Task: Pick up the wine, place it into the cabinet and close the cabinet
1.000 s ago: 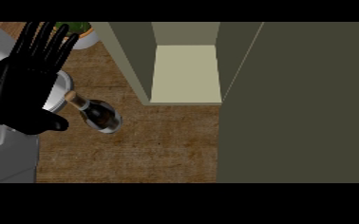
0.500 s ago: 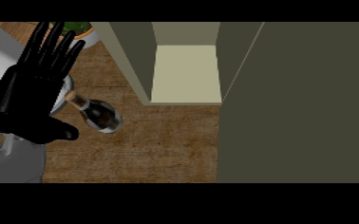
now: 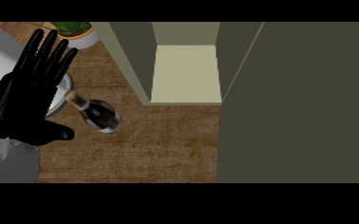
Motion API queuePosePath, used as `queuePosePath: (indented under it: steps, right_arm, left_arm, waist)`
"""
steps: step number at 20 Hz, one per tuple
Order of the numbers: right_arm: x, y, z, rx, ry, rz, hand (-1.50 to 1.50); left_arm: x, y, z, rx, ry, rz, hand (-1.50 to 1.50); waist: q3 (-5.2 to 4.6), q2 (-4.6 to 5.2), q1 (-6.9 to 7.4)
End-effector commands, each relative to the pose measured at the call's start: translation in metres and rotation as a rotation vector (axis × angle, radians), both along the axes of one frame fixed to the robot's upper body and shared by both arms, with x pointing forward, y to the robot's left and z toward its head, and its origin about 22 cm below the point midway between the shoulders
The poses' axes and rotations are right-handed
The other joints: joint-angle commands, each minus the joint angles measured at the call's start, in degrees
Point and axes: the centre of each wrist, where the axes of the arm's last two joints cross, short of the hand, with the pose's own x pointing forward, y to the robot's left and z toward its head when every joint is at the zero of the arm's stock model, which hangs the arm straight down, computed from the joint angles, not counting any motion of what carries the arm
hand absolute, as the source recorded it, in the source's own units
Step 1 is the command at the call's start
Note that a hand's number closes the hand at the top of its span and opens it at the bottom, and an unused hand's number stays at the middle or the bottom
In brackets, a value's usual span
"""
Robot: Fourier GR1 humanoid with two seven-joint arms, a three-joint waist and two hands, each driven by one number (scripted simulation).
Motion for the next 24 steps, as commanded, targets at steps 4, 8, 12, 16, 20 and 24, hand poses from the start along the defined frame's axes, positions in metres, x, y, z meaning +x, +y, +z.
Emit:
queuePosePath:
  steps: [4,8,12,16,20,24]
  right_arm:
    - [0.009,0.008,-0.003,0.003,-0.008,0.003,-1.50]
    - [-0.012,0.008,0.004,0.006,-0.028,0.008,-1.50]
    - [-0.004,-0.001,0.000,0.011,-0.027,-0.014,-1.50]
    - [-0.015,0.003,0.004,0.013,-0.007,0.005,-1.50]
    - [0.018,-0.003,-0.008,0.009,-0.028,0.007,-1.50]
    - [-0.011,0.010,0.012,0.007,-0.007,0.008,-1.50]
  left_arm:
    - [0.014,0.028,-0.016,0.027,0.022,0.044,-1.50]
    - [0.000,0.047,-0.015,0.048,0.036,0.057,-1.50]
    - [-0.005,0.054,-0.044,0.063,0.051,0.085,-1.50]
    - [-0.003,0.064,-0.052,0.085,0.080,0.106,-1.50]
    - [0.016,0.055,-0.066,0.085,0.095,0.106,-1.50]
    - [-0.010,0.078,-0.105,0.098,0.117,0.118,-1.50]
  waist:
    - [0.00,0.07,-0.02]
    - [0.00,0.01,-0.03]
    - [0.01,0.03,-0.03]
    - [0.00,0.02,-0.07]
    - [0.01,0.13,-0.10]
    - [-0.03,0.06,-0.11]
